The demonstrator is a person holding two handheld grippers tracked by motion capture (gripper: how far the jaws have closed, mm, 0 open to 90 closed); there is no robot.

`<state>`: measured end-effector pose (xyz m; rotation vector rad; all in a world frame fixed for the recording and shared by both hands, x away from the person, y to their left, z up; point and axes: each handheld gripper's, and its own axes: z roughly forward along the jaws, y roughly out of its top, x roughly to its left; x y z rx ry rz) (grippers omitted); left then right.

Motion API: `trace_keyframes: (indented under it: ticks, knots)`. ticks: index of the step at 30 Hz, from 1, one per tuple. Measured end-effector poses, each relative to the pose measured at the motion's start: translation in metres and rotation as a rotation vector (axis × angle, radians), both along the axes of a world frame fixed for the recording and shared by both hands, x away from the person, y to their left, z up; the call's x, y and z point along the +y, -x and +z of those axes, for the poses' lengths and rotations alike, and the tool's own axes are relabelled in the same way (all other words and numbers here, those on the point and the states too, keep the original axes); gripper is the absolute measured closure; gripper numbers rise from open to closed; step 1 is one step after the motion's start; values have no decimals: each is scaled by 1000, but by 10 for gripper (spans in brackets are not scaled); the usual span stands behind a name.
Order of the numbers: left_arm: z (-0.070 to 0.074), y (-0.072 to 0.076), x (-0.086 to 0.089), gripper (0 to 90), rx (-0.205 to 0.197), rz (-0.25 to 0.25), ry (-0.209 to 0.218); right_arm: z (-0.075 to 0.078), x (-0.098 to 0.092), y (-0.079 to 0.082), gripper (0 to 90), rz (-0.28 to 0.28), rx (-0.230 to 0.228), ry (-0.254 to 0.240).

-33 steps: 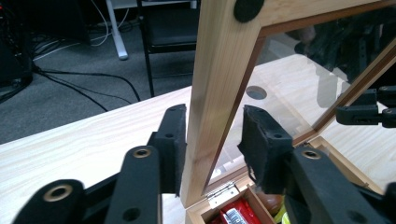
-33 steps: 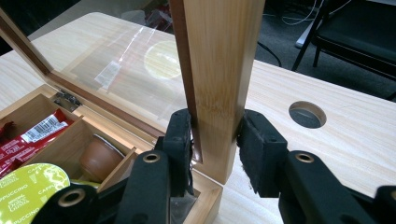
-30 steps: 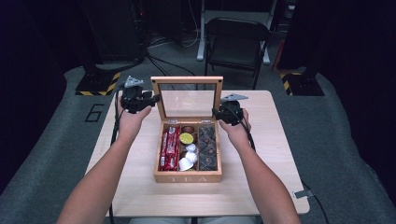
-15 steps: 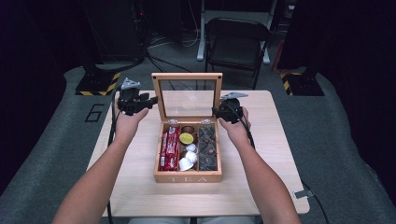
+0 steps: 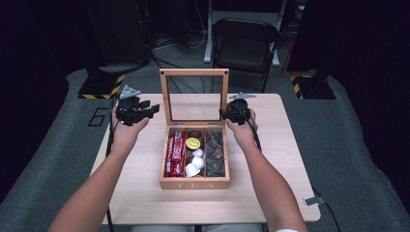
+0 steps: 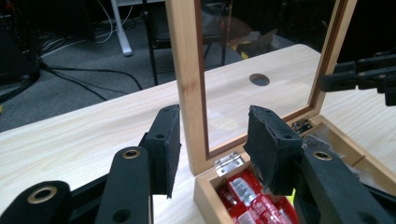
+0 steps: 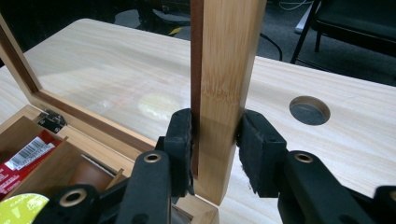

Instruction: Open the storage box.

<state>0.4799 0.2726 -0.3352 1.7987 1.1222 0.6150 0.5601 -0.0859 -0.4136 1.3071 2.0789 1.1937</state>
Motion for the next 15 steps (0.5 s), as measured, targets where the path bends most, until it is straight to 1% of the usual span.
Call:
trace_keyframes:
  ticks: [1, 3, 6, 12, 15]
  knots:
    - [0, 0, 2, 546, 7, 2, 1, 0, 0, -1, 650, -1, 2, 0]
    - [-2, 1, 5, 546, 7, 9, 6, 0, 0, -2, 650, -6, 9, -4]
    - [-3, 1, 7, 547, 14, 9, 6, 0, 0, -4, 650, 0, 12, 0]
    - [-6, 1, 7, 547, 19, 7, 4, -1, 0, -5, 649, -4, 18, -7]
    - [-8, 1, 7, 547, 20, 7, 12, -1, -1, -6, 649, -2, 15, -8]
